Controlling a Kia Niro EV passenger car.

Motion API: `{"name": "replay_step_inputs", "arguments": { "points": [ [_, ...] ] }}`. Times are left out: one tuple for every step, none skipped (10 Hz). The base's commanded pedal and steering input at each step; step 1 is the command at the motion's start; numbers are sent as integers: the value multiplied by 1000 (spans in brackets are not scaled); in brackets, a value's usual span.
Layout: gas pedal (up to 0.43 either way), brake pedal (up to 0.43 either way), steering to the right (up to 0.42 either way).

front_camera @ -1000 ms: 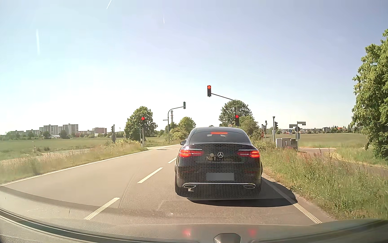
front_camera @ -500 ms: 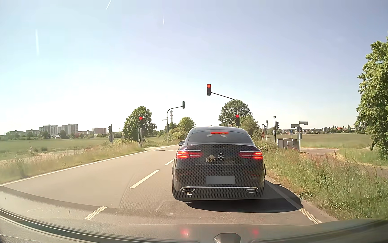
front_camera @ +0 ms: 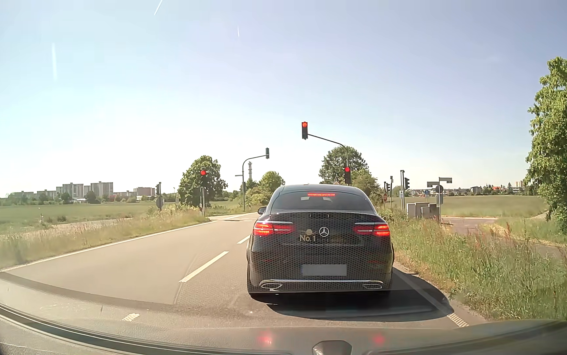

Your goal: Follow the waypoints while adhering to traffic rules and regulations

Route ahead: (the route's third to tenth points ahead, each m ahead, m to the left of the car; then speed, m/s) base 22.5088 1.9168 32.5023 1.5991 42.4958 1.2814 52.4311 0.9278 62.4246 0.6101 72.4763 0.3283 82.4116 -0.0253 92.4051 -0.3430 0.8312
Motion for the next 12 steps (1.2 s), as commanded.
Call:
{"name": "replay_step_inputs", "arguments": {
  "points": [
    [0,250,9],
    [0,256,9],
    [0,256,10],
    [0,256,10],
    [0,256,10],
    [0,256,10],
    [0,256,10],
    [0,256,11],
    [0,256,11],
    [0,256,11],
    [0,256,11],
    [0,256,12]
  ]
}}
